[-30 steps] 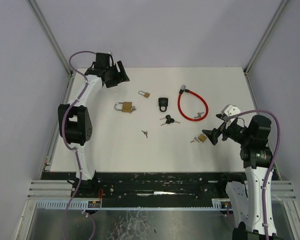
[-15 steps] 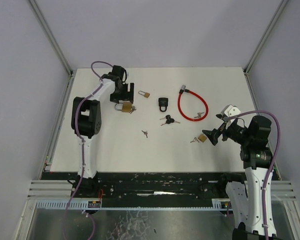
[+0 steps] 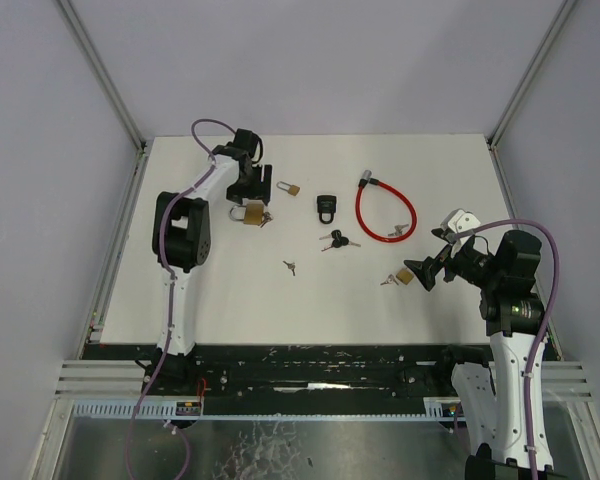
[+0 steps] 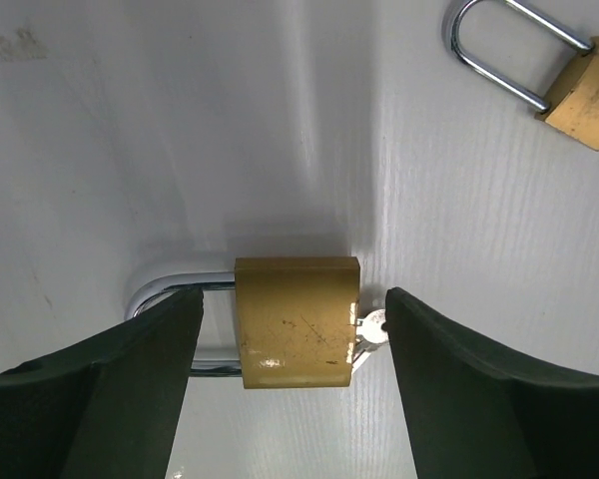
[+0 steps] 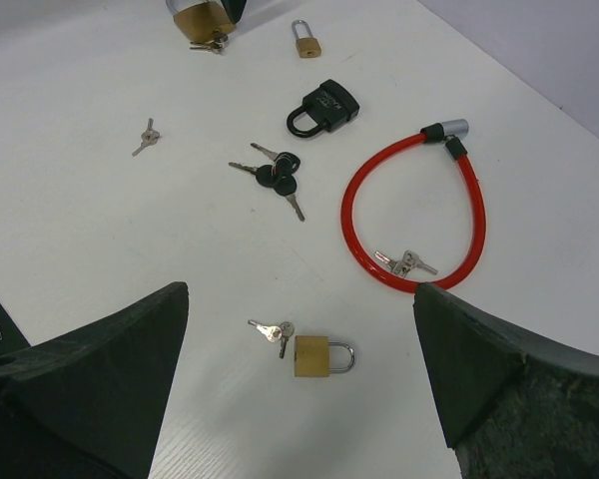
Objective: Lock with the key
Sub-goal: Pick up the lock from the center of the board.
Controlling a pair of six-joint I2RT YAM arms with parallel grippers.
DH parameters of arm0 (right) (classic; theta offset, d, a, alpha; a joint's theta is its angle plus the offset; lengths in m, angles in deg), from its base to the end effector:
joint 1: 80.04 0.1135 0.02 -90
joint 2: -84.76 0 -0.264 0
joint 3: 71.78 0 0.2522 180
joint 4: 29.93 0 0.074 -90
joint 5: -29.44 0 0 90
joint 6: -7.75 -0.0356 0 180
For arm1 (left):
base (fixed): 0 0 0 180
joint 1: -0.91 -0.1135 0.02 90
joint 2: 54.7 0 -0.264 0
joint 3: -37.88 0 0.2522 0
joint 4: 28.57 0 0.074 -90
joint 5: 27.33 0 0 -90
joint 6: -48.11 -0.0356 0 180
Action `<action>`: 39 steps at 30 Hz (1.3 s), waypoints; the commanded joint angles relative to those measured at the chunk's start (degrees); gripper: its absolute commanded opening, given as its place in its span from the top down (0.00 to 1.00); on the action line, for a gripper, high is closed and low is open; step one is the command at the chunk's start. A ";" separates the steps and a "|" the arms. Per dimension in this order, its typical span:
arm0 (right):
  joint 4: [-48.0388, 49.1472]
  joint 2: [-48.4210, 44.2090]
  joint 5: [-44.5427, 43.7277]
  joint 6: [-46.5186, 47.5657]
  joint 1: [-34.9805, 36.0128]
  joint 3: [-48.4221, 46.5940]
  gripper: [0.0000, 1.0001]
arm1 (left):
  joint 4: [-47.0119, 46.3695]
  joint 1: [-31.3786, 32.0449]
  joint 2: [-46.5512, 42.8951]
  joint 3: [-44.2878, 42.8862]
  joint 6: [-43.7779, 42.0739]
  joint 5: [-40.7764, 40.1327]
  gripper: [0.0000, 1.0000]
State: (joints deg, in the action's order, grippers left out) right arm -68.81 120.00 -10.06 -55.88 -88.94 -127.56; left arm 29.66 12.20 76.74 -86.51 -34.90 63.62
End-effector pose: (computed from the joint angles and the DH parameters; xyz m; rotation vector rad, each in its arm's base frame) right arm 0.1349 0.0067 0.3239 -0.8272 1.5862 0.3907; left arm 0.4812 -0.0967 0.1809 0.1068 2.7137 -0.1168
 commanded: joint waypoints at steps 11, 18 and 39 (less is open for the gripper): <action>1.28 0.24 0.92 0.37 -0.15 0.10 0.00 | 2.37 1.61 1.86 -0.87 1.04 -4.36 0.36; 1.21 0.36 1.21 0.37 -0.15 0.01 0.00 | 3.88 2.87 0.51 -0.66 1.62 -9.00 0.39; 1.13 0.35 1.36 0.49 -0.15 0.05 0.00 | 2.91 0.82 3.39 -2.05 4.86 -2.12 0.39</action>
State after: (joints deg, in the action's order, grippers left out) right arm -68.81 120.22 -10.00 -55.79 -88.94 -127.34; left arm 32.46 14.49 78.68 -86.75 -31.43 57.65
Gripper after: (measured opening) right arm 0.997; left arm 0.609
